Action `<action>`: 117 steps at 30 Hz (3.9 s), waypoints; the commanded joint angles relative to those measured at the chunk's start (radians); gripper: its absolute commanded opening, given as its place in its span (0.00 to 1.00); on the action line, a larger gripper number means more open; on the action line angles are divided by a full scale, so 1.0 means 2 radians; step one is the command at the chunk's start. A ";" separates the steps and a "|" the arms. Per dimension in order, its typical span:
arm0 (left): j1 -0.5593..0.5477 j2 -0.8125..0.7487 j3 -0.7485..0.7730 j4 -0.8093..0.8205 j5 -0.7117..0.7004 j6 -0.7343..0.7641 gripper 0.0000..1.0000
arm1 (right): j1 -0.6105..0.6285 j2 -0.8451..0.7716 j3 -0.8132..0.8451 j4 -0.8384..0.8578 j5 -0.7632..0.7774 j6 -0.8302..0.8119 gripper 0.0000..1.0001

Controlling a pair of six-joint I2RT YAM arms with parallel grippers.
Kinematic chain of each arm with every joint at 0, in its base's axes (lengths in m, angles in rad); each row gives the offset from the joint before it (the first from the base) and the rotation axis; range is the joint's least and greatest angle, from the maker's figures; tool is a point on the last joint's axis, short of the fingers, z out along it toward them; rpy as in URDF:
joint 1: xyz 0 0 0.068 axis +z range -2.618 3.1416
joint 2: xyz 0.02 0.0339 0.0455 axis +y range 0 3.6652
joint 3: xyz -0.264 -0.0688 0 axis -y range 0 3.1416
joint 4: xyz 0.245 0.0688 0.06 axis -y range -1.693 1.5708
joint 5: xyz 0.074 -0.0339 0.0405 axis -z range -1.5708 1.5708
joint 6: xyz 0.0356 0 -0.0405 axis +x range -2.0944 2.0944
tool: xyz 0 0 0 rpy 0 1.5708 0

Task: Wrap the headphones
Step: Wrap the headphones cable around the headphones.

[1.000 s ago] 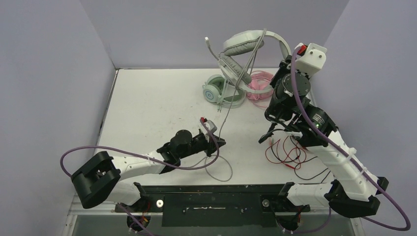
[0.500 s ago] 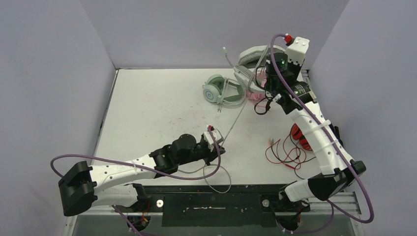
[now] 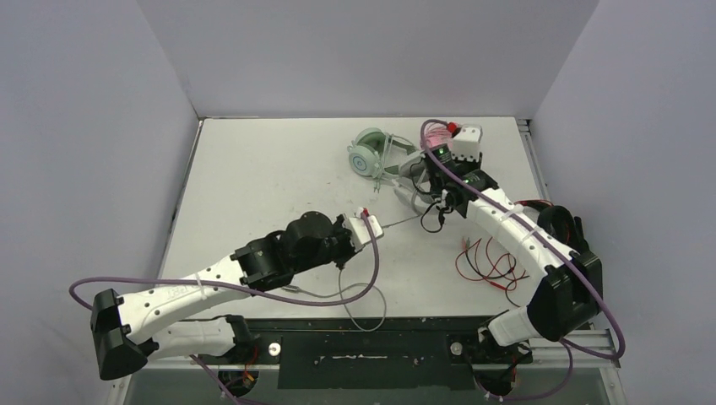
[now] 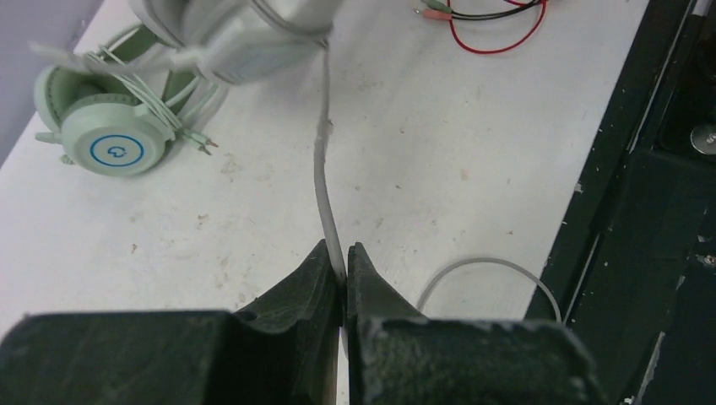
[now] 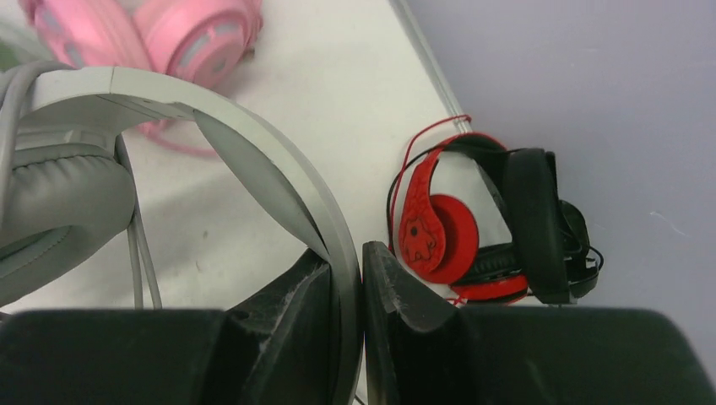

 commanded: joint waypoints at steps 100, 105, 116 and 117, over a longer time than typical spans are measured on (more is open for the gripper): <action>0.236 0.297 -0.166 0.737 0.322 -0.332 0.00 | 0.252 -0.124 0.303 0.064 0.071 -0.032 0.00; 0.196 0.262 -0.177 0.676 0.302 -0.301 0.00 | 0.251 -0.131 0.237 0.173 0.159 -0.081 0.00; 0.117 0.187 -0.142 0.510 0.234 -0.229 0.03 | 0.132 -0.057 0.190 0.179 0.142 -0.072 0.00; 0.113 0.179 -0.140 0.494 0.228 -0.222 0.03 | 0.121 -0.050 0.185 0.175 0.140 -0.071 0.00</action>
